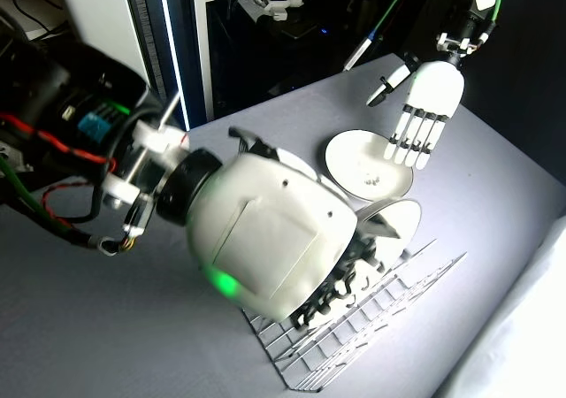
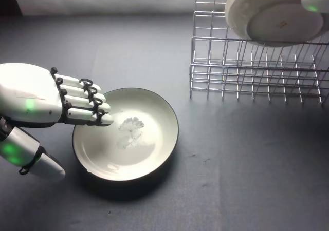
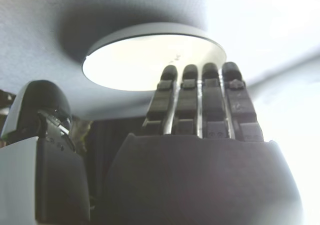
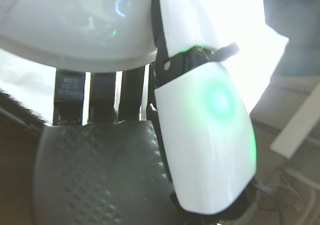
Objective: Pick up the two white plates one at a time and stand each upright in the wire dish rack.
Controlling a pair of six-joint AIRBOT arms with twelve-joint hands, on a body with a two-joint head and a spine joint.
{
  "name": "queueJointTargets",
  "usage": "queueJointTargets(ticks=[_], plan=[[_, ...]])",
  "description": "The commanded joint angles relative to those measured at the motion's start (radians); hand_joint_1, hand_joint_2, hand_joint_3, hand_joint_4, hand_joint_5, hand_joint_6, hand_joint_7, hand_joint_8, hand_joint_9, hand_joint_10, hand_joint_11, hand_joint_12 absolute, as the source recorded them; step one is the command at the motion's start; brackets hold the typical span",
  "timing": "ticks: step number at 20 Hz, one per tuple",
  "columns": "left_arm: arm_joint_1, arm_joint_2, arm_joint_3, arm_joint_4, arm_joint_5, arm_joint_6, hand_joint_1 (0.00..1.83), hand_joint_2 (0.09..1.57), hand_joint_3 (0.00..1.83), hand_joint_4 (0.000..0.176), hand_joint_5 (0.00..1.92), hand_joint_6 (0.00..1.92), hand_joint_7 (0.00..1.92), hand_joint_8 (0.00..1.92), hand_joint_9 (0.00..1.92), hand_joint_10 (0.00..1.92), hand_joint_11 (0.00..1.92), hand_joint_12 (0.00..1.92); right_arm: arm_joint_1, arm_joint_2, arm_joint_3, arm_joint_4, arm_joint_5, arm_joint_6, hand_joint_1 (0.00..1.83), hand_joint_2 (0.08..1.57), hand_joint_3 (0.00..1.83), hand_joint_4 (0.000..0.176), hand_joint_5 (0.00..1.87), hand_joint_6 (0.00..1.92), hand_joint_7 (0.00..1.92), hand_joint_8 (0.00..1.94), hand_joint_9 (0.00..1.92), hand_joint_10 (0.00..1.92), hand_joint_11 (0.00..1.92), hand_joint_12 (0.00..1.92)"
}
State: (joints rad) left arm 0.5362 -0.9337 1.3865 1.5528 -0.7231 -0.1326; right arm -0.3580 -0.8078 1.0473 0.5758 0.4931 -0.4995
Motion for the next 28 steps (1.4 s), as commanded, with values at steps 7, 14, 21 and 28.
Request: queueJointTargets(ticks=[7,14,21,28], plan=[[0.010,-0.007,0.012,-0.053,-0.022,-0.015,0.00,1.11,0.00,0.000,0.00,0.00,0.00,0.00,0.00,0.00,0.00,0.00,-0.032,-0.067,0.125,-0.125,0.102,0.002,1.49,1.09,0.00,0.000,0.90,1.02,1.01,0.84,0.95,1.02,0.89,1.48],[0.025,-0.013,0.021,-0.053,-0.022,-0.018,0.00,1.11,0.00,0.000,0.00,0.00,0.00,0.00,0.00,0.00,0.00,0.00,-0.032,-0.110,0.179,-0.270,0.095,0.002,1.49,1.10,0.00,0.000,0.91,1.03,0.98,0.88,0.92,1.05,0.85,1.51],[0.039,-0.013,0.026,-0.053,-0.017,-0.018,0.00,1.11,0.00,0.000,0.00,0.00,0.00,0.00,0.00,0.00,0.00,0.00,-0.045,-0.109,0.178,-0.335,0.100,-0.002,1.37,1.11,0.00,0.000,0.55,0.01,0.57,0.00,0.58,0.05,0.16,1.21],[0.056,-0.016,0.031,-0.053,-0.013,-0.022,0.00,1.10,0.00,0.000,0.00,0.00,0.00,0.00,0.00,0.00,0.00,0.00,0.000,-0.088,0.124,-0.343,0.136,0.004,1.23,1.01,0.00,0.000,0.08,0.00,0.08,0.01,0.08,0.00,0.00,0.31]])
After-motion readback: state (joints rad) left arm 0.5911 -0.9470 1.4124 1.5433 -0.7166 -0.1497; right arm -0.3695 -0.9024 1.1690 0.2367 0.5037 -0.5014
